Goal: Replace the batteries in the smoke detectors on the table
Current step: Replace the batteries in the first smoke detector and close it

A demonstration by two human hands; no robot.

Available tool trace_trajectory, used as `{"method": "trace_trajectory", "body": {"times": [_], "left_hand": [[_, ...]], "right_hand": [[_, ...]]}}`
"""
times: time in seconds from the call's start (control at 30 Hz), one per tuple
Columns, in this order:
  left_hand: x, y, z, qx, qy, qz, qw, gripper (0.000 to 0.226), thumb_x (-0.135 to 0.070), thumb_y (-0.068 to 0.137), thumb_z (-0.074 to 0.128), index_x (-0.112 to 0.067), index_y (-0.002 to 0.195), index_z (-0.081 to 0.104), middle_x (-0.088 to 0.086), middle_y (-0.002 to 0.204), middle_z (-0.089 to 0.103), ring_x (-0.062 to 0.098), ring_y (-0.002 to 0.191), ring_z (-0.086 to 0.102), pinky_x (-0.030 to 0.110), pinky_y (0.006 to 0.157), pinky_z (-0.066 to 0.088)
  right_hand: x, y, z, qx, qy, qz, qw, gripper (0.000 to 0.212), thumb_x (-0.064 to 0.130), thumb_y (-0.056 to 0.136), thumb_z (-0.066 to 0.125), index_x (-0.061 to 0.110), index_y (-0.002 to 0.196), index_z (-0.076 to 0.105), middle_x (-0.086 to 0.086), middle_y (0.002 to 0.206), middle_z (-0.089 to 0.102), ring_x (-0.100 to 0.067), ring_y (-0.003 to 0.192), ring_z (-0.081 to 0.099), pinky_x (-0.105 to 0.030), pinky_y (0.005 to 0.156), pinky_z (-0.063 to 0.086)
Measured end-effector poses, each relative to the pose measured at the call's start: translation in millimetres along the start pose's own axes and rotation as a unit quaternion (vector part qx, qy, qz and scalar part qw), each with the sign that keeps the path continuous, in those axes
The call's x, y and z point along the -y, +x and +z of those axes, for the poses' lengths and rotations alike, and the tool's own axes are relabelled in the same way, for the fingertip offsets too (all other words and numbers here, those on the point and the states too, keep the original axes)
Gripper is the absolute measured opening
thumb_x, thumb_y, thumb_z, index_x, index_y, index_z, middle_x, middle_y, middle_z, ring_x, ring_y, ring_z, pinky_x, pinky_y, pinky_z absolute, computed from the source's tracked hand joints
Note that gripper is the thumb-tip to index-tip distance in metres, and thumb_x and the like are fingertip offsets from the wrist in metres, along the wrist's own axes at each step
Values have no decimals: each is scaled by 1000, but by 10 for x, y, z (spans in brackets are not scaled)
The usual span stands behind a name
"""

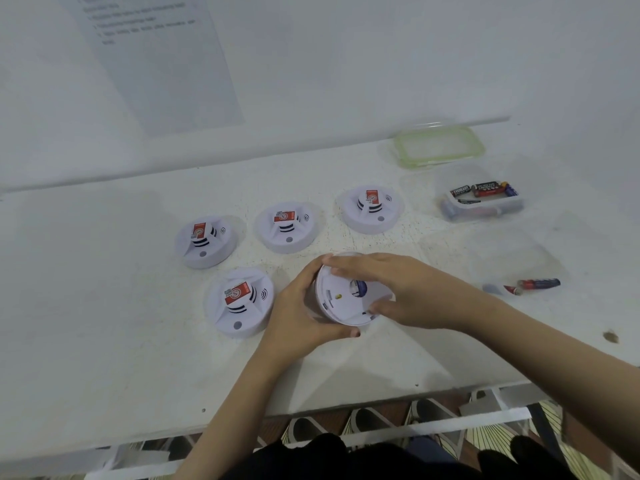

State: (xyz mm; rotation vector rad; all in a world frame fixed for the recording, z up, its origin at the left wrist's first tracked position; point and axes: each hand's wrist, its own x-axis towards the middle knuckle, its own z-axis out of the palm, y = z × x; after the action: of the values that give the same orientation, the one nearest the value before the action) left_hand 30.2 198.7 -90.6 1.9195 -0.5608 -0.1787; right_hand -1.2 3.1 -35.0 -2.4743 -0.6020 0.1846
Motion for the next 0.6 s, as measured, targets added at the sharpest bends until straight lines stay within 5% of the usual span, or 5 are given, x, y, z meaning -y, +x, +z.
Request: {"method": "trace_trajectory", "body": {"times": [0.1,0.27,0.4,0.5,0.6], "left_hand": [[-1,0,-1,3,0,-1,1000,96,-13,48,96,-20,132,50,-23,116,62,-8,111,55,5,85,42],[-38,-5,-11,8,2,3,1000,93,-14,49,95,-28,130,50,-27,121,59,-8,115,53,5,88,39],[-56,-6,-10,4,3,4,1000,92,-13,50,95,-34,126,49,-30,121,58,-8,114,53,5,88,40],[-48,-12,-11,1,2,-1,1000,96,-16,48,96,-35,129,48,-31,122,57,-10,116,51,6,90,40],[-12,-14,-17,5,2,-9,1000,99,-20,48,97,-27,134,49,-23,123,60,-5,118,51,10,92,42]], "right_hand": [[2,20,-21,3,-13,-6,1000,78,-6,79,60,30,143,34,18,142,38,8,121,30,4,92,20],[29,72,-46,25,-28,-9,999,82,-6,80,57,34,145,28,15,149,34,1,132,28,-11,105,22],[-23,52,-23,9,-38,-21,999,77,9,81,64,33,145,28,12,146,38,0,130,30,-3,100,17],[-103,23,-5,-52,-64,-38,996,68,20,78,71,26,139,42,4,138,46,-10,125,37,-16,102,28],[-162,5,-26,-113,-105,-49,987,57,32,74,72,19,128,56,-2,119,52,-13,108,43,-24,88,41]]}}
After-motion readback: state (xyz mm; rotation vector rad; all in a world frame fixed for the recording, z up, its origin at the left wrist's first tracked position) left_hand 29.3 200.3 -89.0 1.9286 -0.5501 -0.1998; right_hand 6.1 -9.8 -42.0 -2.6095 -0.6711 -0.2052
